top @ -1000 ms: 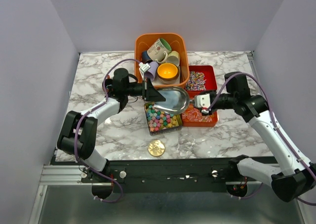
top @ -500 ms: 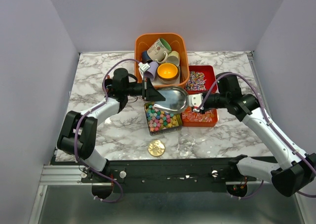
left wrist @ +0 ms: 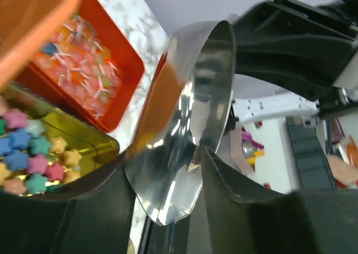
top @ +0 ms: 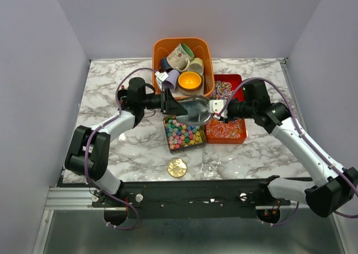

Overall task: Pack the candies
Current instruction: Pick up the spatula from the center of the board, then scoop the fake candies from the storage box.

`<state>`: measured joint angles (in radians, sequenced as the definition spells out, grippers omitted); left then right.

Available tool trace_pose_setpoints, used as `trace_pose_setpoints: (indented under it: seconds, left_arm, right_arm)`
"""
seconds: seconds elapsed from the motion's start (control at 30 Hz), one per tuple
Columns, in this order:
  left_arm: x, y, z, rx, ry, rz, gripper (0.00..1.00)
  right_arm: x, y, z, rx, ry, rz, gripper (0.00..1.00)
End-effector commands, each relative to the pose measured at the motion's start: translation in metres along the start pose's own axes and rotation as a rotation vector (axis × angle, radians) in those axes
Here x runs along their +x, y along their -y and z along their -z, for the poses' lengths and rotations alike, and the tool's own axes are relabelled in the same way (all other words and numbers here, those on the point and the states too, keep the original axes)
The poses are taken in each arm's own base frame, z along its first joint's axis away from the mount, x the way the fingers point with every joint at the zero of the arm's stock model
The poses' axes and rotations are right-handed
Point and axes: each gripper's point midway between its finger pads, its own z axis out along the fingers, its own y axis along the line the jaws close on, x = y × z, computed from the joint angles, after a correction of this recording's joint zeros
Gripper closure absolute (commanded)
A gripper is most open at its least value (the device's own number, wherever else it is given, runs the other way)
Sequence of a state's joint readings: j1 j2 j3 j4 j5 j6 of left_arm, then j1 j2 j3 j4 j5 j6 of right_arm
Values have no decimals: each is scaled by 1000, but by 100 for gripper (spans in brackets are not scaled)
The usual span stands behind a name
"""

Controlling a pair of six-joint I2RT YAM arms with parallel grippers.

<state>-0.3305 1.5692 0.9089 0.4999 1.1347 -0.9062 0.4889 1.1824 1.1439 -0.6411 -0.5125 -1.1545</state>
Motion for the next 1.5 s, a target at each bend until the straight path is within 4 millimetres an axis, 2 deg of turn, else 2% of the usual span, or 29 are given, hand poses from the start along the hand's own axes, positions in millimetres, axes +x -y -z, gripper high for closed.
trace_pose_setpoints:
  seconds: [0.0, 0.07, 0.1, 0.13, 0.2, 0.37, 0.5, 0.7, 0.73, 0.77, 0.8, 0.83, 0.87, 0.9, 0.93, 1.03, 1.1, 1.13, 1.17, 1.2, 1.27, 1.33, 1.47]
  left_arm:
    - [-40, -6, 24, -103, 140, -97, 41]
    - [-51, -7, 32, -125, 170, -120, 39]
    - [-56, -10, 40, -142, 191, -123, 38]
    - [-58, -10, 42, -147, 197, -128, 38]
    - [-61, -12, 47, -162, 213, -138, 37]
    - [-58, -14, 52, -168, 224, -132, 37]
    - [-54, -14, 53, -167, 223, -135, 37]
    - [-49, -15, 53, -166, 217, -127, 37]
    - [-48, -16, 53, -168, 216, -121, 37]
    - [-47, -16, 53, -167, 214, -123, 37]
    - [-46, -17, 53, -170, 211, -119, 37]
    - [-47, -16, 53, -170, 211, -123, 37]
    - [-46, -17, 53, -172, 210, -127, 37]
    - [-46, -18, 53, -172, 209, -127, 37]
    - [-46, -17, 53, -170, 208, -130, 37]
    - [-46, -17, 53, -172, 203, -143, 37]
    - [-44, -18, 54, -181, 196, -152, 37]
    - [-43, -18, 55, -183, 195, -156, 37]
    - [-42, -19, 55, -187, 195, -157, 37]
    - [-40, -18, 56, -189, 192, -166, 37]
    - [-36, -18, 57, -194, 187, -164, 37]
    - [-30, -19, 58, -199, 181, -162, 37]
    - [-22, -20, 60, -207, 181, -167, 37]
  right_arm:
    - [-1, 42, 29, 90, -60, -31, 99]
    - [6, 50, 42, 90, -77, -64, 99]
    - [11, 54, 42, 83, -89, -79, 99]
    - [9, 66, 56, 107, -97, -88, 99]
    - [14, 73, 60, 106, -111, -116, 99]
    - [15, 103, 87, 192, -110, -161, 99]
    - [24, 113, 99, 233, -135, -205, 99]
    - [60, 136, 116, 310, -211, -296, 99]
    - [71, 140, 119, 316, -250, -318, 99]
    - [78, 136, 120, 296, -275, -344, 99]
    - [93, 136, 113, 269, -297, -373, 99]
    - [100, 146, 123, 298, -348, -368, 99]
    - [108, 142, 124, 272, -380, -393, 99]
    - [125, 140, 116, 227, -414, -392, 99]
    - [129, 143, 122, 219, -450, -370, 100]
    - [143, 135, 113, 136, -478, -328, 99]
    - [144, 134, 113, 79, -489, -305, 99]
    - [150, 136, 112, 55, -513, -292, 99]
    - [162, 128, 103, -4, -530, -319, 99]
    - [162, 139, 107, 9, -540, -293, 99]
    - [176, 141, 103, -24, -575, -260, 99]
    - [180, 148, 102, -33, -597, -199, 99]
    - [197, 143, 93, -151, -662, -97, 99]
